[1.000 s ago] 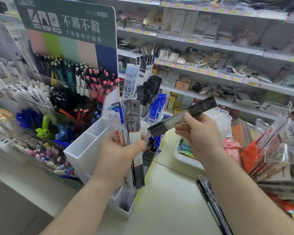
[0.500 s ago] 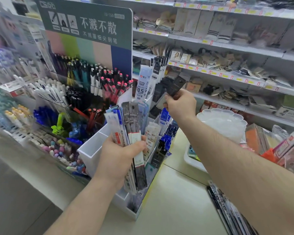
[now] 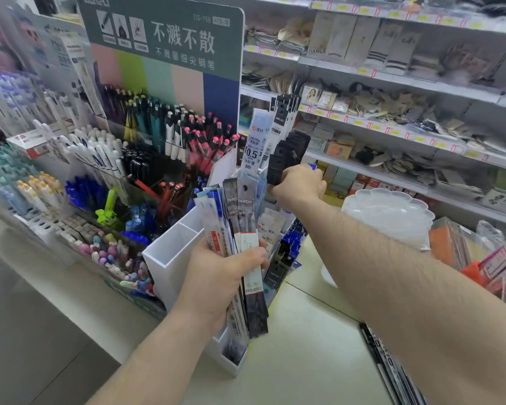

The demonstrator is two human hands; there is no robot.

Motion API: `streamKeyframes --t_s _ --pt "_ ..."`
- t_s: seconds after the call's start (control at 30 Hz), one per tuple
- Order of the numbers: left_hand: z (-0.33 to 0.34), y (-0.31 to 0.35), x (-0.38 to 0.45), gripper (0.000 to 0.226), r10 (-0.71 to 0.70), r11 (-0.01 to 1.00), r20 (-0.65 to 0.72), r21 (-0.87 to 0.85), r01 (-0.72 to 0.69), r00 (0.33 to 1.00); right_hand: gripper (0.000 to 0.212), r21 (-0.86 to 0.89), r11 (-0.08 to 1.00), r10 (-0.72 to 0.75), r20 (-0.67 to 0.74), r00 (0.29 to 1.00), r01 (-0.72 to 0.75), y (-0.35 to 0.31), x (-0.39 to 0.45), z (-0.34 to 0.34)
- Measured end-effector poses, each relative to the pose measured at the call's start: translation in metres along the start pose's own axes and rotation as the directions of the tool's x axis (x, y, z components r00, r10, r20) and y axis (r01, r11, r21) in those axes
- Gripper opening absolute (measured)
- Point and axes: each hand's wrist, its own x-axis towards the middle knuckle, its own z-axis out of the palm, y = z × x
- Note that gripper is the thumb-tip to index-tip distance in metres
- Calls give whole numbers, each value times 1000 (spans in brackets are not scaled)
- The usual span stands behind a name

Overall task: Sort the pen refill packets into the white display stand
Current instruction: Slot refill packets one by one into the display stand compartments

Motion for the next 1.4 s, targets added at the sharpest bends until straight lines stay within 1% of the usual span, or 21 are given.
streamKeyframes --t_s 0.13,0.23,0.3,0.33,0.37,0.4,0.43,0.5,0.57,0.6,0.63,0.67,0.73,0.83,0.93,1.03,1.1,1.17,1.23,1.3,1.4 --pt "0 -5 -1 21 -16 1000 10 -12 16 1000 16 40 999 12 4 1000 -12 -5 0 4" --pt "0 -8 -4 31 -40 998 32 -38 41 999 23 68 997 38 15 999 -39 1 -6 -1" --pt "3 -10 -7 30 -47 997 73 -59 52 996 27 162 985 59 -11 998 -56 11 -18 -8" --pt "4 -12 -9 29 -55 996 91 -69 61 994 24 270 961 67 -28 997 -57 17 -28 -13" --pt "7 -14 -11 28 -66 994 106 -78 74 992 17 419 906 79 -36 996 -56 22 -42 -19" --pt "8 -18 -12 27 -75 993 117 -76 85 990 6 589 805 96 -11 995 -71 27 -59 -25" --pt "10 -23 -13 28 -91 993 127 -69 100 988 5 726 680 112 43 993 -108 31 -79 -31" --pt "14 -31 -15 40 -116 990 152 -65 128 982 11 852 480 128 169 977 -210 44 -119 -39" --pt "20 -38 -17 49 -139 987 183 -59 152 973 17 874 362 134 295 946 -324 58 -154 -39" --pt "22 -43 -18 46 -148 986 201 -43 160 968 20 866 339 141 338 931 -366 65 -169 -36" --pt "24 -47 -19 40 -157 986 224 -22 166 962 22 848 358 150 360 921 -390 72 -180 -32" --pt "26 -52 -20 34 -160 986 243 6 164 957 23 824 403 153 367 917 -397 77 -190 -28" --pt "29 -60 -22 31 -166 986 283 75 151 945 26 792 459 141 383 913 -403 86 -202 -22" --pt "38 -68 -25 31 -217 972 364 161 168 906 22 786 460 131 402 906 -414 98 -209 -18" --pt "44 -72 -26 31 -333 943 457 154 295 825 16 795 431 150 403 903 -426 109 -213 -19" --pt "44 -77 -26 43 -449 877 491 83 473 747 7 824 331 144 437 888 -459 119 -218 -23" --pt "45 -79 -26 36 -491 842 495 56 537 717 10 832 268 152 461 874 -485 125 -221 -25" --pt "46 -80 -25 33 -509 824 486 36 565 711 14 841 217 164 470 867 -497 132 -222 -27" --pt "47 -81 -24 39 -522 813 468 22 581 713 14 848 188 153 474 867 -496 135 -222 -30" --pt "46 -82 -24 44 -526 812 464 23 583 713 12 851 195 129 470 873 -487 136 -222 -32" --pt "46 -81 -27 41 -504 840 465 68 538 728 12 858 199 98 464 880 -474 137 -223 -32"
